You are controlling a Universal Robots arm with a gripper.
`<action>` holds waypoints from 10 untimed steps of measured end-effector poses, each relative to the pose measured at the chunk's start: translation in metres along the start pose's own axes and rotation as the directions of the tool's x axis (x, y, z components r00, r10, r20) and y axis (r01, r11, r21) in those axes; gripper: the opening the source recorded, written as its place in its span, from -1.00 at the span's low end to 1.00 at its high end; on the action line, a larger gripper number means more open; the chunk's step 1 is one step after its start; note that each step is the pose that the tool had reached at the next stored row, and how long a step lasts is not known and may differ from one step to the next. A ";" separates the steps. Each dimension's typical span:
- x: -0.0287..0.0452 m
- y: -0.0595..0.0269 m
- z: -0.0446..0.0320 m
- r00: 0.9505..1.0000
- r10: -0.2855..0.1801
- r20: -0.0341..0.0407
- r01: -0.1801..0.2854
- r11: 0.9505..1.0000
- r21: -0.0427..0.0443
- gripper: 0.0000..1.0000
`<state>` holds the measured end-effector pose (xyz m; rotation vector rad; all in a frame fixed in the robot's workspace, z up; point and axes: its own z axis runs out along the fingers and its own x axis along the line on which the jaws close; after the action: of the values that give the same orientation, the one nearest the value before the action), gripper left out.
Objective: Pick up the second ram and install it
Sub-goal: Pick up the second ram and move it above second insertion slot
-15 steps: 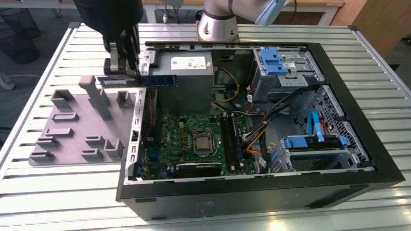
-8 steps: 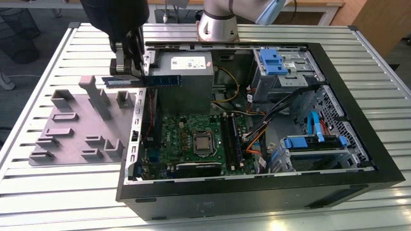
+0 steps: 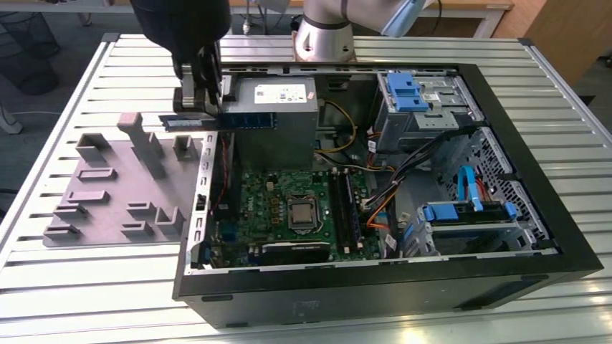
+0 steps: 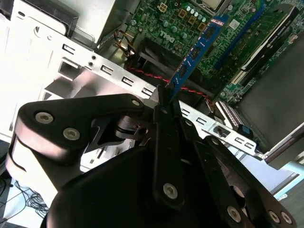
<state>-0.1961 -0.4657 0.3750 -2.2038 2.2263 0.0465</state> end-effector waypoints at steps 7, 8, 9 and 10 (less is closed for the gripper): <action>-0.0001 -0.0065 0.0004 1.000 0.000 0.000 0.000 1.000 0.000 -0.72; -0.0001 -0.0075 0.0005 1.000 0.000 0.000 0.000 1.000 0.000 -0.72; -0.0001 -0.0085 0.0006 1.000 0.000 0.000 0.000 1.000 0.000 -0.72; -0.0001 -0.0094 0.0006 1.000 0.000 0.000 0.000 1.000 0.000 -0.72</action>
<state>-0.1866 -0.4657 0.3742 -2.2040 2.2261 0.0465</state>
